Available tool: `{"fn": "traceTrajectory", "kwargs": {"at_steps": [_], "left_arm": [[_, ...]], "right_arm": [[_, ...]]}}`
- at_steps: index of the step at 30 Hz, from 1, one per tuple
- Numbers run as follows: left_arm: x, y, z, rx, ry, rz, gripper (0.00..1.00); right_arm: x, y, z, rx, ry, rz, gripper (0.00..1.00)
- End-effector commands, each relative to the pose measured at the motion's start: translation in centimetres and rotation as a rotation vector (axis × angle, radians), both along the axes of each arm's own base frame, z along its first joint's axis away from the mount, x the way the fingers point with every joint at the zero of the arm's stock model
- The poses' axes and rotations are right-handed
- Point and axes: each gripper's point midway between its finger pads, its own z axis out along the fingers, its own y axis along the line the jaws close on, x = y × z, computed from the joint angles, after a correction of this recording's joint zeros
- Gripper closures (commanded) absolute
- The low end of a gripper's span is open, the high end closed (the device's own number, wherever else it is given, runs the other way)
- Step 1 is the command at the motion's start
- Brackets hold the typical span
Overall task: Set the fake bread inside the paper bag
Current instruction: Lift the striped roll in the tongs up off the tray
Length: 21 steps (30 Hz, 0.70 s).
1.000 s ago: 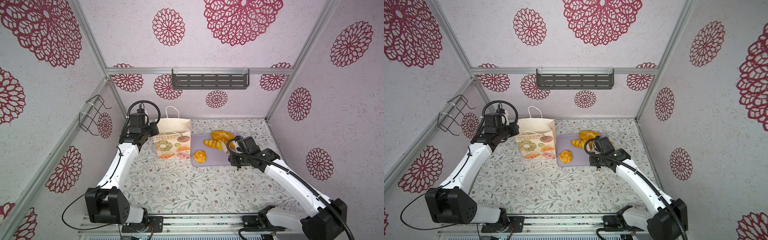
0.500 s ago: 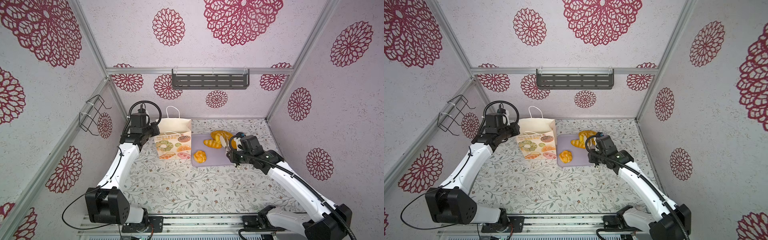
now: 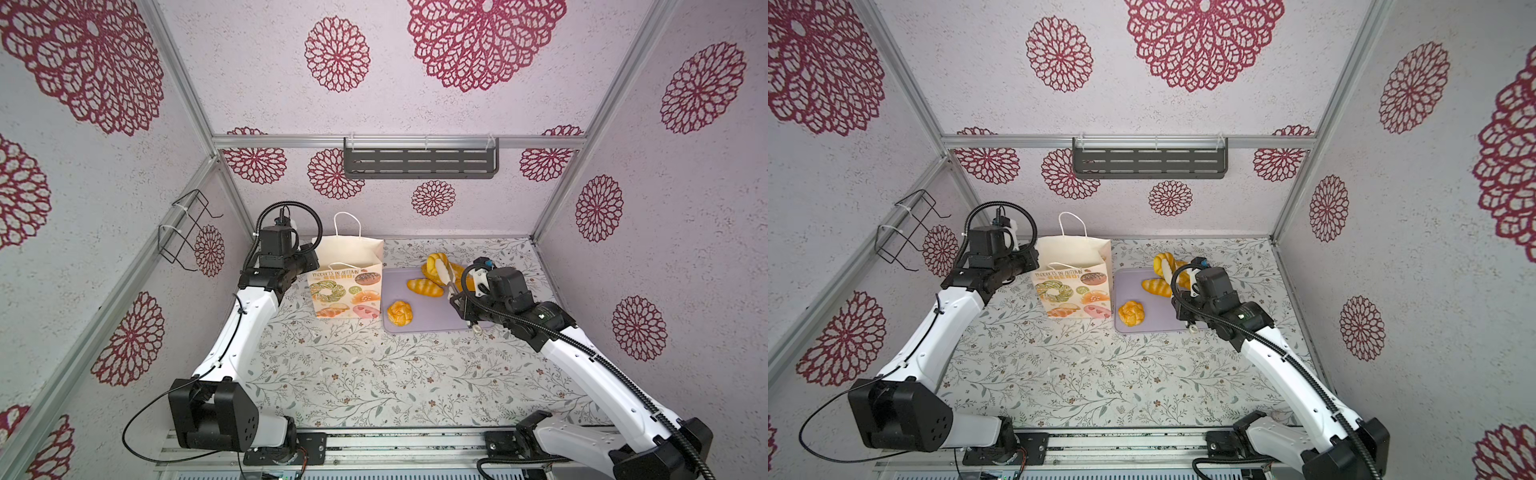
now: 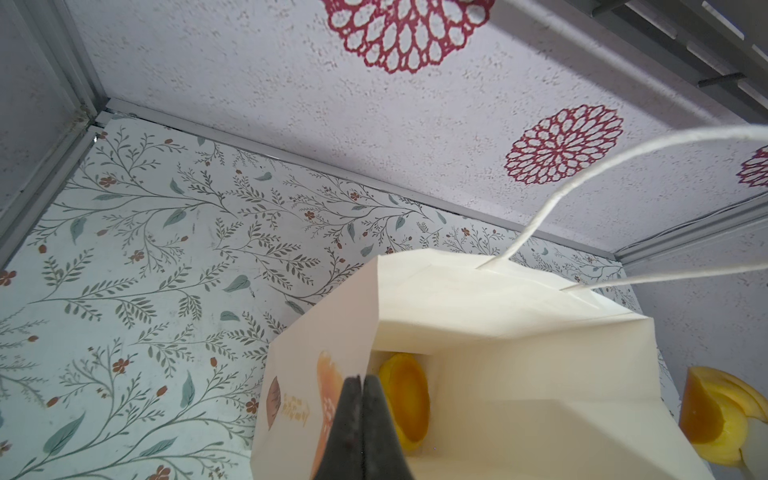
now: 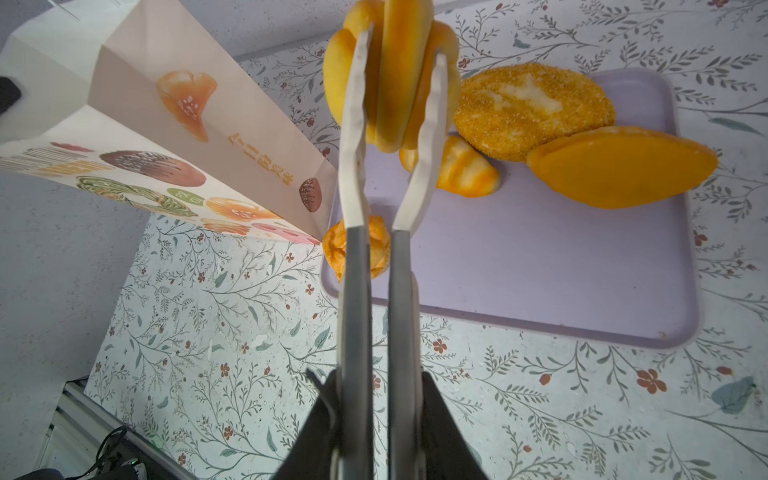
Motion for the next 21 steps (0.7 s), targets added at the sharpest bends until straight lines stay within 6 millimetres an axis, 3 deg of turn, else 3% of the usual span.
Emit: {"fn": "traceTrajectory", "kwargs": {"at_steps": [1, 13, 21], "left_arm": [[0.1, -0.6, 0.4, -0.011, -0.024, -0.021, 1.0], [0.3, -0.3, 0.2, 0.005, -0.027, -0.015, 1.0], [0.2, -0.4, 0.2, -0.007, -0.029, -0.02, 1.0]], "right_arm": [[0.6, 0.6, 5.5, 0.093, -0.151, 0.005, 0.8], [1.4, 2.9, 10.2, 0.104, -0.249, 0.104, 0.79], [1.2, 5.8, 11.7, 0.082, -0.297, 0.17, 0.79]]}}
